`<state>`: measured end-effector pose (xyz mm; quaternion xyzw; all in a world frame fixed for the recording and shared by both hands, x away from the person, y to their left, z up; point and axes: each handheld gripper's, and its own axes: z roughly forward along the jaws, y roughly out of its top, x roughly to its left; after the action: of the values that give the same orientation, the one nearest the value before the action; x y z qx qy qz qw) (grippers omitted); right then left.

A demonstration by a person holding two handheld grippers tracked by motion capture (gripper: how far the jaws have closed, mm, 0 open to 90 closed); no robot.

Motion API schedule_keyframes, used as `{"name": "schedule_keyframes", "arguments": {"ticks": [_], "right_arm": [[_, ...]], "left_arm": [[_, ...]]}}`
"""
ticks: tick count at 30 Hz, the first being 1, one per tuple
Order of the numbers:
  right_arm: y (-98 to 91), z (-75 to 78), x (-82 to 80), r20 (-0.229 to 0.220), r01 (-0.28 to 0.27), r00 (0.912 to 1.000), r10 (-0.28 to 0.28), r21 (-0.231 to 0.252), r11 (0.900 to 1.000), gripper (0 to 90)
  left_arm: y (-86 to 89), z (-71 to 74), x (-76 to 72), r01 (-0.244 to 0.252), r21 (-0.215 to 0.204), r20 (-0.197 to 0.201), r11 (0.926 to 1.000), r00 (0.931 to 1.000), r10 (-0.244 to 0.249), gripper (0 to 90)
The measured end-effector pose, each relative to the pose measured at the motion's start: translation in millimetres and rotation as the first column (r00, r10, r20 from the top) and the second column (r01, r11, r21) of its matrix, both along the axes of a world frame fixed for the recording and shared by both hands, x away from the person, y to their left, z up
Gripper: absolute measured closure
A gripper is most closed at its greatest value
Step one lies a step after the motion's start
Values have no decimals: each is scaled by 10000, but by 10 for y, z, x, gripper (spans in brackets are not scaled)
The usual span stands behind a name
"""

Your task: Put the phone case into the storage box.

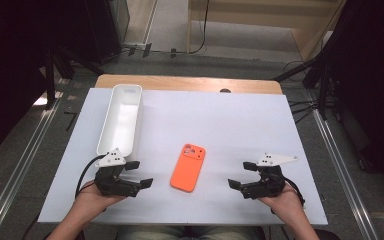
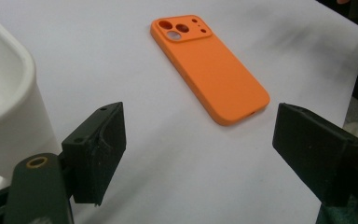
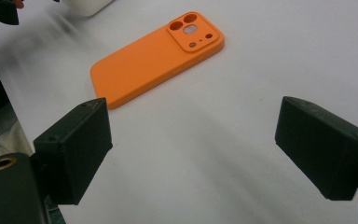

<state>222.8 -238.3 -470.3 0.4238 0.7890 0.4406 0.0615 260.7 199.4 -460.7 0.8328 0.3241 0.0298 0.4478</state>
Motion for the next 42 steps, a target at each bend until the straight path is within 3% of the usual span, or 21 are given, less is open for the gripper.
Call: {"name": "schedule_keyframes", "arguments": {"ticks": [20, 23, 29, 31, 42], "right_arm": [[-28, -12, 7, -29, 69, 10000, -70, -157, 9999, 96], [-28, -16, 10, -80, 126, 9999, -128, -168, 9998, 96], [-31, -18, 13, -99, 139, 9999, -141, -179, 9997, 96], [-32, -18, 15, -135, 108, 9998, -110, -170, 9998, 96], [-33, -20, 17, -159, 85, 9998, -88, -189, 9998, 96]], "left_arm": [[18, 54, 20, 273, -2, -180, 9996, 9995, -273, 177], [3, 87, 21, 396, -106, -201, 9992, 9990, -398, 230], [-53, 144, 41, 406, -265, -174, 9988, 9990, -411, 231], [-76, 151, 51, 445, -323, -146, 9985, 9989, -450, 269], [-284, 142, 12, 683, -297, -139, 9972, 9975, -687, 269]]}}
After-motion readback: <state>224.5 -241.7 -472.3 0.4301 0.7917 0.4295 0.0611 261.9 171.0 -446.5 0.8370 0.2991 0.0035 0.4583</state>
